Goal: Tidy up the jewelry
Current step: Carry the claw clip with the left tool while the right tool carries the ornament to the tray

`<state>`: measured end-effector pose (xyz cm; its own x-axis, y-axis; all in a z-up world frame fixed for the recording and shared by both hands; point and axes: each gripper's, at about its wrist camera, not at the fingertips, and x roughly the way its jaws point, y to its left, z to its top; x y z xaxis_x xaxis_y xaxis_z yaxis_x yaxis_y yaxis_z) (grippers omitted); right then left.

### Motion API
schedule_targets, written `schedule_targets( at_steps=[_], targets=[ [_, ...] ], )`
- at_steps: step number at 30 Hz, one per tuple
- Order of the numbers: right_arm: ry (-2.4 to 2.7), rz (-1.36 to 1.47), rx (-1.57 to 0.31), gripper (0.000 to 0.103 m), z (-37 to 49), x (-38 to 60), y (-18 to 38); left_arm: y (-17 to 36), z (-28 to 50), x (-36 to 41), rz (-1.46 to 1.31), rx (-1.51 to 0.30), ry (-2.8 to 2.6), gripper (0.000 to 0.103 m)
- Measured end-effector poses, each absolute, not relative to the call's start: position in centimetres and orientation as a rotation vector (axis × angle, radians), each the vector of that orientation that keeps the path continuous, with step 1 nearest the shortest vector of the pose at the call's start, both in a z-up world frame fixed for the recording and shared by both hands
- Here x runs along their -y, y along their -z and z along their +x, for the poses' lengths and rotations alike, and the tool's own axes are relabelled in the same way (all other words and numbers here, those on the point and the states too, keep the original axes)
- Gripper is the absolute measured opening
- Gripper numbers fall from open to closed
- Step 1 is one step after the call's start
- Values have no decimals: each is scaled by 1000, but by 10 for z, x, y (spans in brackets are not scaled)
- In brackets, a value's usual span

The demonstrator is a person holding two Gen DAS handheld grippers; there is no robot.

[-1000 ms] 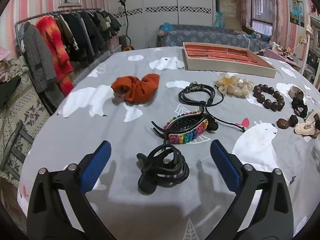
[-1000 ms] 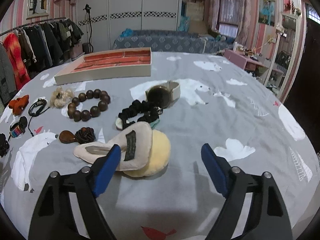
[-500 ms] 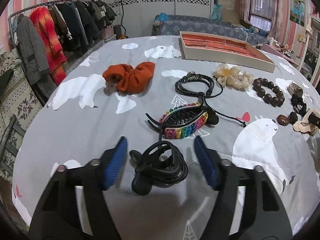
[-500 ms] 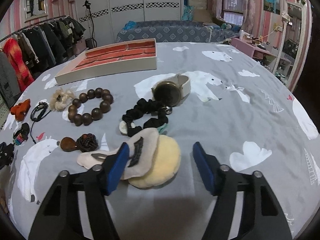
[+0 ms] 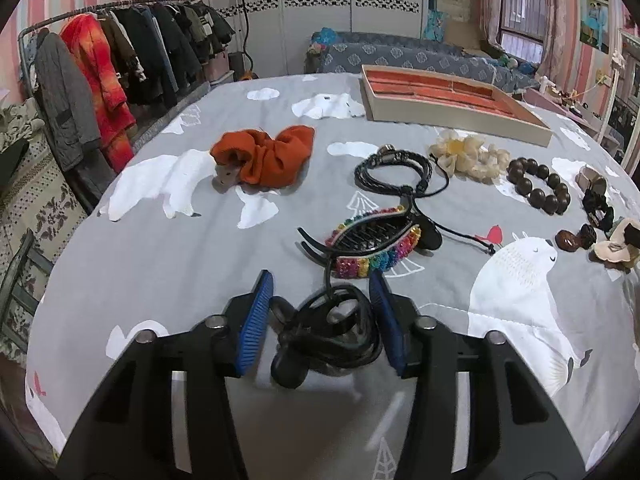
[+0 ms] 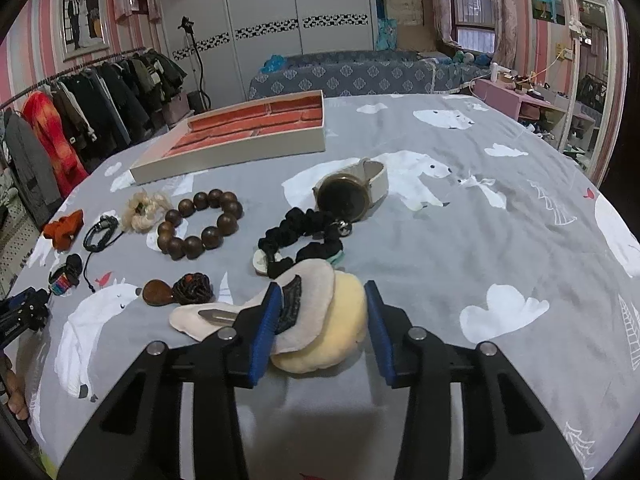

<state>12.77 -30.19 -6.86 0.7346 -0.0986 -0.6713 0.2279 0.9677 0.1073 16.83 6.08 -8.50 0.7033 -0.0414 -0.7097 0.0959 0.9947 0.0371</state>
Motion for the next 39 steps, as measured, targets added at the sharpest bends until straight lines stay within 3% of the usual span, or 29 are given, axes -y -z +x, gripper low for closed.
schedule_targets(
  at_steps=[14, 23, 29, 39],
  targets=[
    [192, 220, -641, 41, 120, 325, 50, 71, 173, -70, 31, -749, 57, 46],
    [199, 217, -555, 41, 147, 345, 13, 21, 212, -55, 25, -655, 98, 46],
    [172, 232, -531, 41, 198, 357, -8, -18, 273, -28, 7, -612, 153, 46],
    [139, 138, -557, 41, 347, 338, -22, -34, 407, 50, 40, -640, 208, 46]
  ],
)
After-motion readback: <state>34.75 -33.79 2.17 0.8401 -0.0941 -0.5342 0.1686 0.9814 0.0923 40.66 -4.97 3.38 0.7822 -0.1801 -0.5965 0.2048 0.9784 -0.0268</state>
